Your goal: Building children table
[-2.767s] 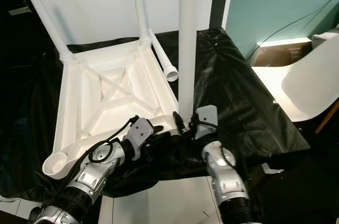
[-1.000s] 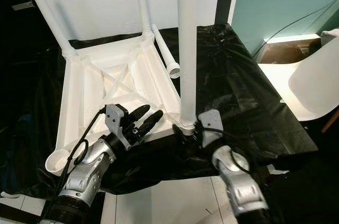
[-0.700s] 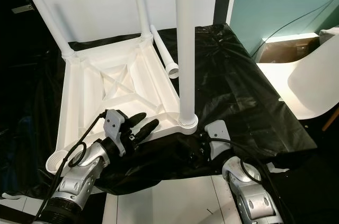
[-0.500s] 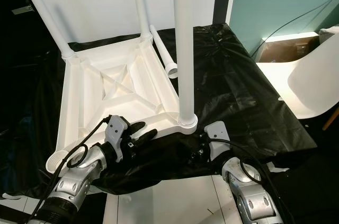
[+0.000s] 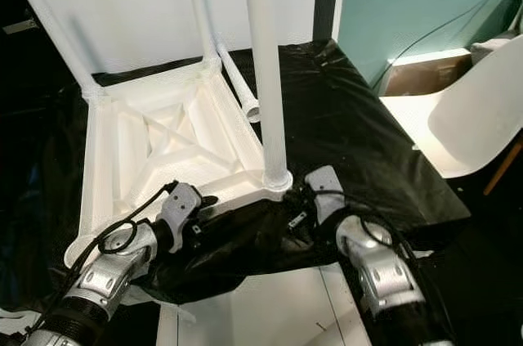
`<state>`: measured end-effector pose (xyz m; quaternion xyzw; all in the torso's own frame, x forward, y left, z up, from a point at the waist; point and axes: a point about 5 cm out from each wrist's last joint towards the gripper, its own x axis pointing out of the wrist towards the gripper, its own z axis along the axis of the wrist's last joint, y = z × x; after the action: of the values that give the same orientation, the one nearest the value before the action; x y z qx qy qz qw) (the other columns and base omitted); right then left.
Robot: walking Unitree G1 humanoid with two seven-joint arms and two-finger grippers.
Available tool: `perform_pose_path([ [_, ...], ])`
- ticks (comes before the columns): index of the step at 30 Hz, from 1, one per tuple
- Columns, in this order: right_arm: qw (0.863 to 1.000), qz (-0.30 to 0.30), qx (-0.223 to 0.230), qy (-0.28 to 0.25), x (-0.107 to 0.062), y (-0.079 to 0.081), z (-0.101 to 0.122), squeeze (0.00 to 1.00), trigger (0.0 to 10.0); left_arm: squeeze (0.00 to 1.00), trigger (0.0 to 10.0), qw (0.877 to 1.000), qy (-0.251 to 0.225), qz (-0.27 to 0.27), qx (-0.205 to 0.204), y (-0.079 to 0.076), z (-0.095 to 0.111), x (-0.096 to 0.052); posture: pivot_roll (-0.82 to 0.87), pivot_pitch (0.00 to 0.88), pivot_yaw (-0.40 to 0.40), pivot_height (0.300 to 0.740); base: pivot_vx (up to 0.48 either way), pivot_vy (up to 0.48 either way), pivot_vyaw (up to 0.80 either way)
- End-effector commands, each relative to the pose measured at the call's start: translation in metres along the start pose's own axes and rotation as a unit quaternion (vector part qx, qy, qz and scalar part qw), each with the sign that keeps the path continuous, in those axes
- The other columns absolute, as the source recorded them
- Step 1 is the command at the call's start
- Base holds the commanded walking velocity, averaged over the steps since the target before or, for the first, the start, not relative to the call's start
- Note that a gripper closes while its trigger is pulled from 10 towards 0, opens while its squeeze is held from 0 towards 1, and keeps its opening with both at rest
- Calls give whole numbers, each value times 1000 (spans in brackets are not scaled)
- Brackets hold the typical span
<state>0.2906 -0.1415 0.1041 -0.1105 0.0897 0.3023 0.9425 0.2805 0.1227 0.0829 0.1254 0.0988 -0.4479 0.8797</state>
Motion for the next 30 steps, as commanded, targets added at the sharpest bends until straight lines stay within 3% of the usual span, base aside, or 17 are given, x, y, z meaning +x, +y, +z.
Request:
perform_pose_path([
  [1,1000,2,-12,-11,9,-3,8,0,1529,0,2745,997,50,-53,-25,-16,-24,-7,-82,0,62,740,0,0,0],
  [2,1000,2,-12,-11,9,-3,8,0,1529,0,2745,997,50,-53,-25,-16,-24,-7,-82,0,62,740,0,0,0],
  [3,1000,4,-15,-11,13,-4,10,0,1647,0,0,997,51,-57,-27,-17,-25,-9,-76,0,60,740,0,0,0],
  [14,999,13,-28,-13,30,-12,13,0,2314,0,0,993,41,-96,-60,-30,-25,-18,-57,0,54,740,0,0,0],
  [18,999,0,-34,-11,35,-19,13,0,2314,0,0,992,27,-106,-66,-35,-21,-15,-61,0,57,740,0,0,0],
  [22,999,-3,-34,-16,42,-22,19,0,2353,0,0,994,25,-95,-44,-35,-17,-5,-63,0,58,740,0,0,0],
  [24,999,1,-32,-23,45,-20,22,0,2667,0,10000,997,27,-61,-38,-29,-16,0,-62,0,57,740,0,0,0],
  [28,999,6,-31,-27,46,-16,21,0,3020,0,10000,998,20,-32,-41,-23,-14,2,-61,0,56,740,0,0,0],
  [29,999,2,-28,-25,43,-14,19,0,6941,0,10000,999,19,-10,-40,-18,-14,2,-60,0,52,740,0,0,0],
  [30,999,-3,-25,-23,41,-13,17,0,6941,0,10000,999,19,4,-38,-16,-14,2,-60,0,52,740,0,0,0],
])
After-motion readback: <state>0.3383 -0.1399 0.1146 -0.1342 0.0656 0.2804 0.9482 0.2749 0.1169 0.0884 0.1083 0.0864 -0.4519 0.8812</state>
